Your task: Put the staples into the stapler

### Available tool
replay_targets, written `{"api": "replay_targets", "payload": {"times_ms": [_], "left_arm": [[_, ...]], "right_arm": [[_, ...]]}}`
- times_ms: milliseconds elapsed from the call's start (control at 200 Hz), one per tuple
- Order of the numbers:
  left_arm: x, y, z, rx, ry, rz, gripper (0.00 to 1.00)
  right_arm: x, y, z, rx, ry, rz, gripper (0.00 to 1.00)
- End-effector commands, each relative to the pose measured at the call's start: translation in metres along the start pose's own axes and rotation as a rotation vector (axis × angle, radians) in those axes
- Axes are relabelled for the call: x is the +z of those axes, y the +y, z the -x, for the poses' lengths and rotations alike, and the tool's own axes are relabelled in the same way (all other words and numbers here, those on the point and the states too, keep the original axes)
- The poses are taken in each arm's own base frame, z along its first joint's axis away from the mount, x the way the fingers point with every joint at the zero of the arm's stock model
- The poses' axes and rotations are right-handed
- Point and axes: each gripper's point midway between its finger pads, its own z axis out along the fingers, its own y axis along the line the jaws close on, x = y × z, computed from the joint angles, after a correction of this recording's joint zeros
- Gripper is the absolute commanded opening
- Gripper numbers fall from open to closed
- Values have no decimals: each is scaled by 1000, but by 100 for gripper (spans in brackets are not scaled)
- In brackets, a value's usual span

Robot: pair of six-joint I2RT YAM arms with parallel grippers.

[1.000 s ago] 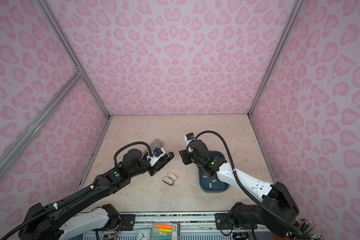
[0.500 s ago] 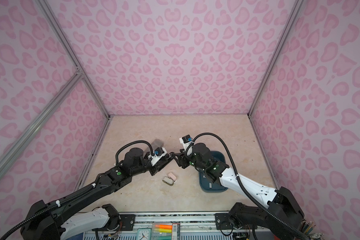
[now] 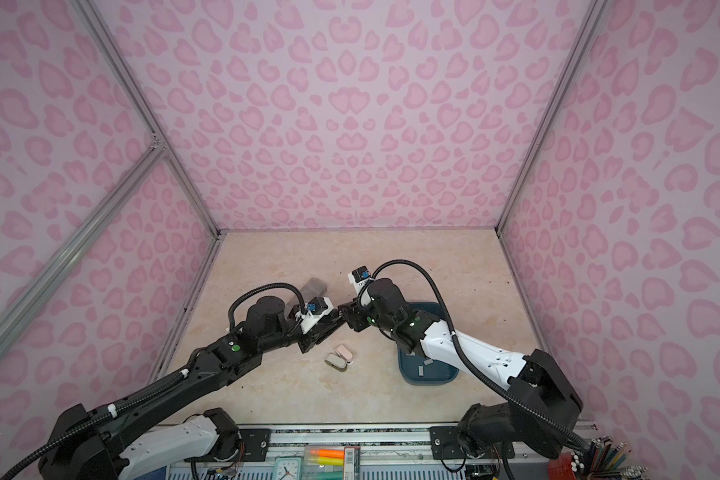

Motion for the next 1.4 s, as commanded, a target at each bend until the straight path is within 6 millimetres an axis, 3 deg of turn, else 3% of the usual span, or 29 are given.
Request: {"api": "replay_targets", "payload": {"times_ms": [0,620,850,935,1030,1125,1285,1400], "left_arm": [[-7,-2,25,39,-108,-13,4],[-22,-2,35,55,-213,12,4],[-23,5,35,50,-206,53,4],[-19,15,37,70,-227,104,4],[-10,28,56,113,-236,120,4],[0,26,76,185,-218,30,4],[2,42,111,328,-262,46,4],[5,33,116,494,-138,-88,4]], "right_arm": [[3,-18,-14,4,51,-88,52],[20,-46,-30,50,137,-220,49],[12,-48,-25,48,113,-241,51],[5,-54,-20,44,86,-267,51],[-8,-65,-12,38,36,-311,52],[-28,-78,-3,47,-22,-384,53],[-64,-88,11,42,-175,-426,65],[-90,-92,20,30,-317,-443,72]]}}
